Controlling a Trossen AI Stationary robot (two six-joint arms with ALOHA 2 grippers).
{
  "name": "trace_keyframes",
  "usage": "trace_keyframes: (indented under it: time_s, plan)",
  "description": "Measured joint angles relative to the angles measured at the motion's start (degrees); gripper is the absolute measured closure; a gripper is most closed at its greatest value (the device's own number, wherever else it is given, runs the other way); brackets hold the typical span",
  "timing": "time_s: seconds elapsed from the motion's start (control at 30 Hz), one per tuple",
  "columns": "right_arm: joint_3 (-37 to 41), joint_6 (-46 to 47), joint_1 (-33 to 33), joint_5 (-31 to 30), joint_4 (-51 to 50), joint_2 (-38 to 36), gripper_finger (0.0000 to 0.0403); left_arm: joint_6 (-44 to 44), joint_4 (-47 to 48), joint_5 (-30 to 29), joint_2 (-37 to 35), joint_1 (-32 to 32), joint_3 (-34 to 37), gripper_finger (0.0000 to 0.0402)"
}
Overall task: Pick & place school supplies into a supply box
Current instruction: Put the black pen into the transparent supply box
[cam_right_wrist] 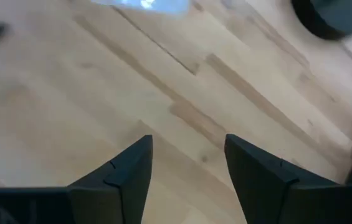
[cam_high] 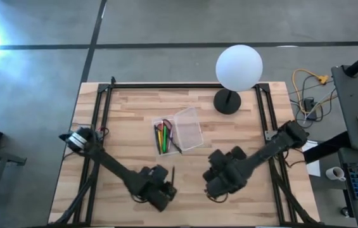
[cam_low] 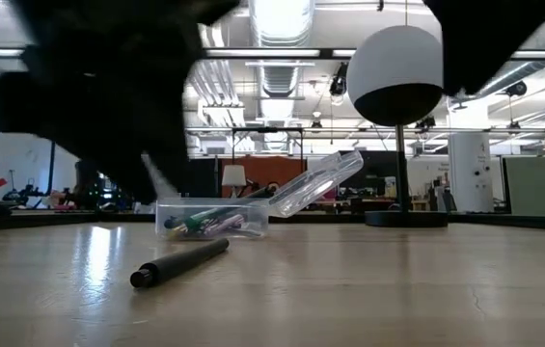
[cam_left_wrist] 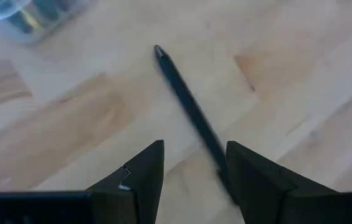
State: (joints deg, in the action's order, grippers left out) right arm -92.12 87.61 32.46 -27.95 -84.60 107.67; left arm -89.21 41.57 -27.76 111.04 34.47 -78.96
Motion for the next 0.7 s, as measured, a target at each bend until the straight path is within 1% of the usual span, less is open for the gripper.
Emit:
trace_keyframes:
  time_s: [0.1,0.2,0.37,0.4,0.5,0.6,0.7]
  plan:
    - [4.37,4.22,1.85,0.51,0.09,-2.46,0.0211,-0.07,-0.87,3.44,2.69,-2.94,-3.91,0.0244]
    - [8.28,5.37,3.48,2.39,0.97,-4.67,0.0211,-0.23,-3.07,4.34,4.37,-5.34,-5.40,0.0244]
    - [12.82,5.92,6.09,2.09,1.59,-8.04,0.0211,-0.85,-4.14,9.82,6.31,-9.02,-4.70,0.0245]
    - [13.71,6.13,6.53,1.98,1.55,-8.59,0.0211,-0.89,-3.81,11.67,6.72,-9.54,-4.64,0.0245]
    - [16.68,7.16,7.86,1.12,2.13,-9.98,0.0211,-0.93,-2.00,14.70,8.13,-10.20,-4.63,0.0246]
    - [19.46,8.38,8.94,0.71,2.54,-12.42,0.0211,-2.82,-0.35,16.37,8.21,-10.24,-4.72,0.0261]
    - [22.26,9.74,9.85,-0.35,3.38,-13.92,0.0211,-5.42,2.41,16.92,7.54,-10.13,-4.75,0.0287]
